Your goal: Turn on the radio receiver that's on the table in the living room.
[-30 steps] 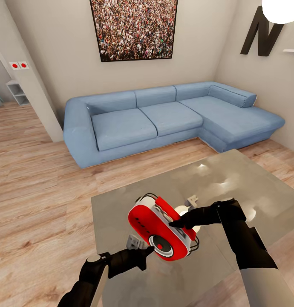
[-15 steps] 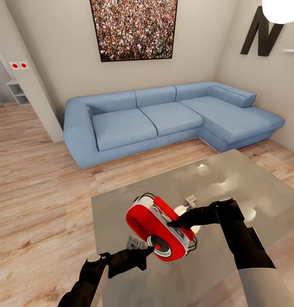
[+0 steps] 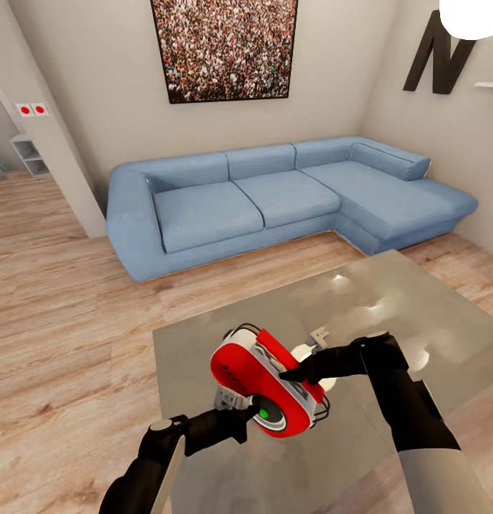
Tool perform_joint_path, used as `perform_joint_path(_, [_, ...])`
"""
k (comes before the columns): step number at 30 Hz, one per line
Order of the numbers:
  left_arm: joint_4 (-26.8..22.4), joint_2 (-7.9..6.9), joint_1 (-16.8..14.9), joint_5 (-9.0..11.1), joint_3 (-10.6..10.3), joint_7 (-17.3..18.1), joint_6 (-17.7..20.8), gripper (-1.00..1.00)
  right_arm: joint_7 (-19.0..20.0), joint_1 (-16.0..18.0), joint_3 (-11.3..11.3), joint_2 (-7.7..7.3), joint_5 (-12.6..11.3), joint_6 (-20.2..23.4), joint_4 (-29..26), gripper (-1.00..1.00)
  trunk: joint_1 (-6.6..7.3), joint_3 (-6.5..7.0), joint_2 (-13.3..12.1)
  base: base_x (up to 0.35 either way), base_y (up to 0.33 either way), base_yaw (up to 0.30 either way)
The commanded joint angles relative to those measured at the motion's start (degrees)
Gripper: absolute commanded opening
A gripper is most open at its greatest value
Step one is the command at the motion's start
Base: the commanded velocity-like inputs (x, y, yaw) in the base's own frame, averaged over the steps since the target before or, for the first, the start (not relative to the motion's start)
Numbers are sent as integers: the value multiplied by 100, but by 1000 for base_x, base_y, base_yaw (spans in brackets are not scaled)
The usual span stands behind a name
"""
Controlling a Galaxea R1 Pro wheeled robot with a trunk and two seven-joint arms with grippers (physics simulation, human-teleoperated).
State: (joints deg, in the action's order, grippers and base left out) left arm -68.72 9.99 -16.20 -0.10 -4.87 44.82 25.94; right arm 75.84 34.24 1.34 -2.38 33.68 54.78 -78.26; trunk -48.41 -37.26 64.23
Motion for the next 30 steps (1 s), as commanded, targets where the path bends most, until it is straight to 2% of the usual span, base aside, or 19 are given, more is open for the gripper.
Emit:
perform_joint_path(1, [2,1,-2,23,2,0,-1,-100,4,-2,-2,1,-46,35,-2,-100,0,0,0,0,0,0])
perform_joint_path(23, [10,1,-6,45,1,0,-1,-100,-13,-5,-2,-4,-46,40,3,-100,0,0,0,0,0,0])
perform_joint_path(30, [-13,1,-6,148,-29,5,6,-100,-50,3,28,-22,-27,40,10,-100,0,0,0,0,0,0])
